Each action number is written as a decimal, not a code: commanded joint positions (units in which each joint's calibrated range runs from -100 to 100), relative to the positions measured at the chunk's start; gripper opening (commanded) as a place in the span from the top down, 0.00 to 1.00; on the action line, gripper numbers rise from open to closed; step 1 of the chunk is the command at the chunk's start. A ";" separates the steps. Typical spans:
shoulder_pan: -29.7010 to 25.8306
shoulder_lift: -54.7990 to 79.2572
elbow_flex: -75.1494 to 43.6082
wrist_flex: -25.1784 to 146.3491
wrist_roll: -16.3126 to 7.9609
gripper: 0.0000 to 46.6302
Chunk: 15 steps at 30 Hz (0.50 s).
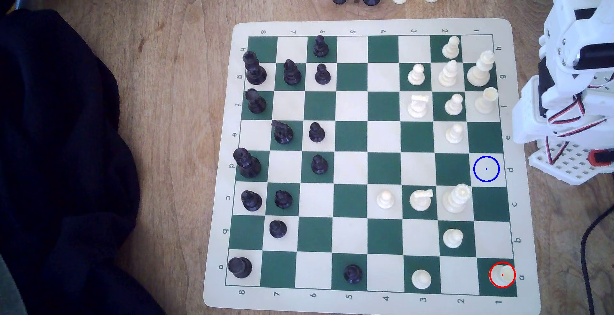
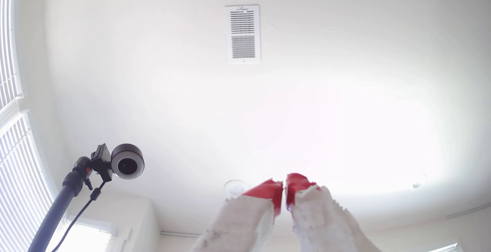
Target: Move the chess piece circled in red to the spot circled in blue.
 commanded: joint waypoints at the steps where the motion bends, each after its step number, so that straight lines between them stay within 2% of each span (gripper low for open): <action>1: -1.30 -0.03 1.27 -35.37 -0.88 1.00; 9: -2.08 0.06 0.72 -29.55 -0.88 1.00; 13: -2.79 0.06 -3.54 -15.14 -0.88 1.00; 15: -3.26 0.06 -7.26 -1.46 -0.88 1.00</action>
